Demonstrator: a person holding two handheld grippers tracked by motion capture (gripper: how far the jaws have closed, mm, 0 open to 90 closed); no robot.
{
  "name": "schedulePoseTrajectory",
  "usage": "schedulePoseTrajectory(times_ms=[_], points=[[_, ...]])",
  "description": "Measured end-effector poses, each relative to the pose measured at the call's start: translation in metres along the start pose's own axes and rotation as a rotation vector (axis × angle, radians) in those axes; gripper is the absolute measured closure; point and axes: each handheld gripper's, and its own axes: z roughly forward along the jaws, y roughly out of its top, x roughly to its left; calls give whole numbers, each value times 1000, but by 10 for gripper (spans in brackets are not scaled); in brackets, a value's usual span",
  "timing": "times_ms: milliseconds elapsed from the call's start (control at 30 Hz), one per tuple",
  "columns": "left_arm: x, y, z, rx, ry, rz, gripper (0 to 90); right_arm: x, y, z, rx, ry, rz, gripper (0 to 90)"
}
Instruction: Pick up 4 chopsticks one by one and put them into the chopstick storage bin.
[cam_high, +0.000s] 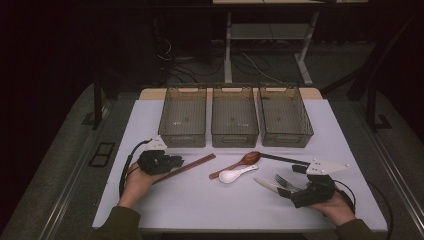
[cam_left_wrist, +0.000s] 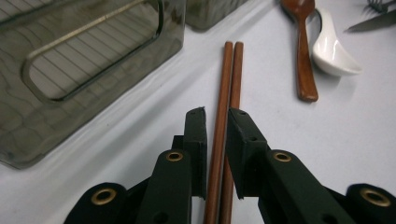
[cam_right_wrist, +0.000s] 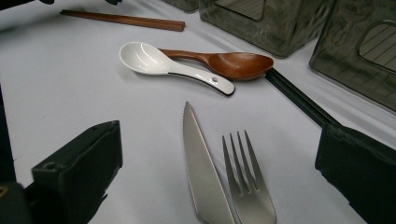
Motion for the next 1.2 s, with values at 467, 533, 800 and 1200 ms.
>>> schedulePoseTrajectory(times_ms=[467, 533, 800, 1200], points=[[0, -3, 4, 37, -4, 12, 794, 0, 0, -1, -2, -4, 5, 6], [1, -4, 4, 44, -4, 16, 794, 0, 0, -1, -1, -4, 6, 6], [0, -5, 6, 54, -3, 16, 801, -1, 0, -1, -2, -4, 7, 6], [1, -6, 7, 65, -3, 18, 800, -1, 0, -1, -1, -5, 6, 6]])
